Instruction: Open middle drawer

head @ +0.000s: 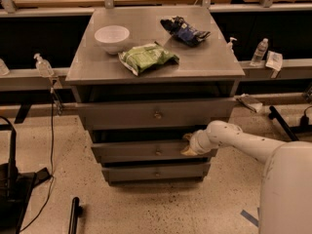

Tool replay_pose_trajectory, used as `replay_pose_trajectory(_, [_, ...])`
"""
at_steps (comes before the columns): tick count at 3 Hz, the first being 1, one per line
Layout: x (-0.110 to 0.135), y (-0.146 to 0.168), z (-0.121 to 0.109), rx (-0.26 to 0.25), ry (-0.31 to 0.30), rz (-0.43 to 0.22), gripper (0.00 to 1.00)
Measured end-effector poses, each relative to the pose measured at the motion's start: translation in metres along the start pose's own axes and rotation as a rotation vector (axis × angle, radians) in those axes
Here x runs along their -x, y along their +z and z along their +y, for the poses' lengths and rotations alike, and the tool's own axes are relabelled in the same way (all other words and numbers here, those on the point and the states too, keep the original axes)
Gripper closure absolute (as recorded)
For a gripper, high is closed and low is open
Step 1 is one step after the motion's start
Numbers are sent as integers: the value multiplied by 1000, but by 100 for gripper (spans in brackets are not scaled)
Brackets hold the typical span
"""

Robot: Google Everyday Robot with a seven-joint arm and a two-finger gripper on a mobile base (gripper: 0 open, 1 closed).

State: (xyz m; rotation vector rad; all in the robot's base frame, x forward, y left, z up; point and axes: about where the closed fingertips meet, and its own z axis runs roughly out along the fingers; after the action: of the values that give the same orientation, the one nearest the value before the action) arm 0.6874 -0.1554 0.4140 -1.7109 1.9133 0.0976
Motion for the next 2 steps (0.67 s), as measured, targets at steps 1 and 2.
replay_pose_trajectory(1, [4, -8, -3, 0, 0, 0, 36])
replay_pose_trajectory(2, [7, -12, -2, 6, -6, -5, 36])
